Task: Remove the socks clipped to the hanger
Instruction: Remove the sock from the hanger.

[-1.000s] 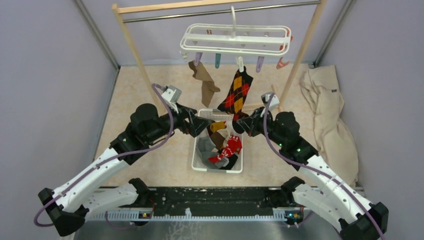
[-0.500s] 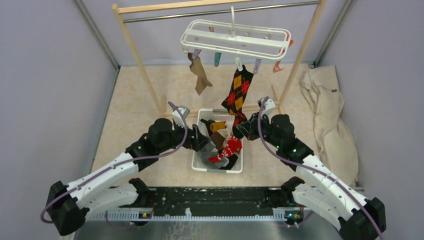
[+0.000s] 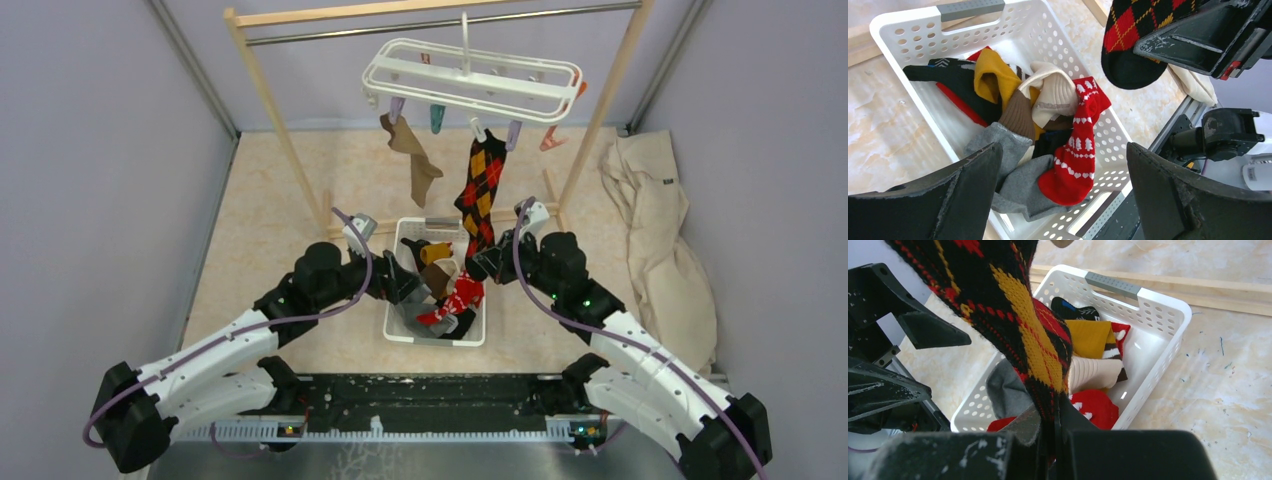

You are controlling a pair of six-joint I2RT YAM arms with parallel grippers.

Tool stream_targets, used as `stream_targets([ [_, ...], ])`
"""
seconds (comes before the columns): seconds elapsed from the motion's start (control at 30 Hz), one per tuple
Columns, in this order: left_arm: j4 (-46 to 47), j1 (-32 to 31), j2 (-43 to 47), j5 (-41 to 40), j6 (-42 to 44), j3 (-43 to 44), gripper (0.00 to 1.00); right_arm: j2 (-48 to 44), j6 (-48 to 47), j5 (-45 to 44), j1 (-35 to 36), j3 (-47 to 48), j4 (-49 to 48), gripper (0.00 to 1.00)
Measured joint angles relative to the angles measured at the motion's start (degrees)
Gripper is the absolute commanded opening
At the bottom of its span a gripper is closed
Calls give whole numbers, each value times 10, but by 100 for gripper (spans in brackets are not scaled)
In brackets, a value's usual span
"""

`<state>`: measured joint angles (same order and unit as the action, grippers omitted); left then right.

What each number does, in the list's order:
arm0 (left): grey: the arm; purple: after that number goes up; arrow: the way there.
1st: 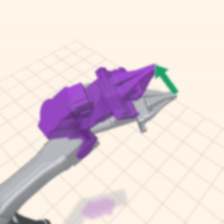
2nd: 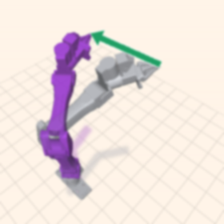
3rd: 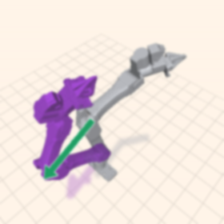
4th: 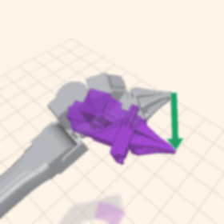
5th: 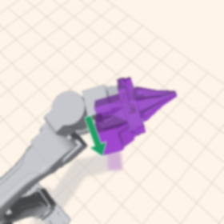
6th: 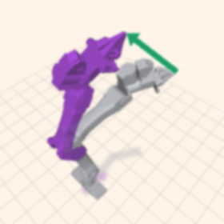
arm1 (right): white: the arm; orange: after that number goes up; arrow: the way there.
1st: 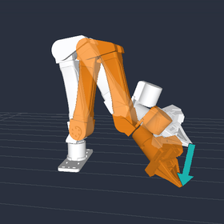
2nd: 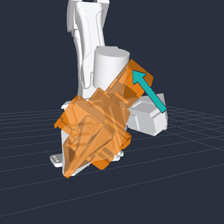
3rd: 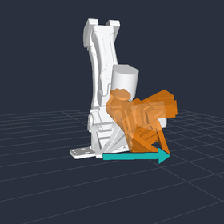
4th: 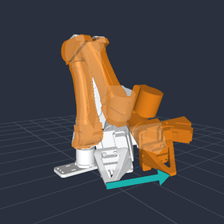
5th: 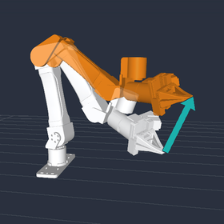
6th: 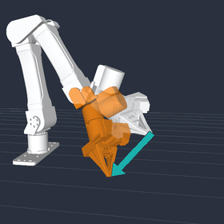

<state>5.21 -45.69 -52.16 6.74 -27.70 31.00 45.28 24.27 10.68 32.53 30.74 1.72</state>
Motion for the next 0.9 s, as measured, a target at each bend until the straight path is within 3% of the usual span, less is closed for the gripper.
stream_targets([
  [0.63, 33, 1, 0, 24, -14, -9, 99, -19, 0, 2, 0, 0, 16, 0],
  [0.9, 35, 1, -6, 33, -10, 37, 99, -28, 0, 7, 0, 19, 44, 0],
])
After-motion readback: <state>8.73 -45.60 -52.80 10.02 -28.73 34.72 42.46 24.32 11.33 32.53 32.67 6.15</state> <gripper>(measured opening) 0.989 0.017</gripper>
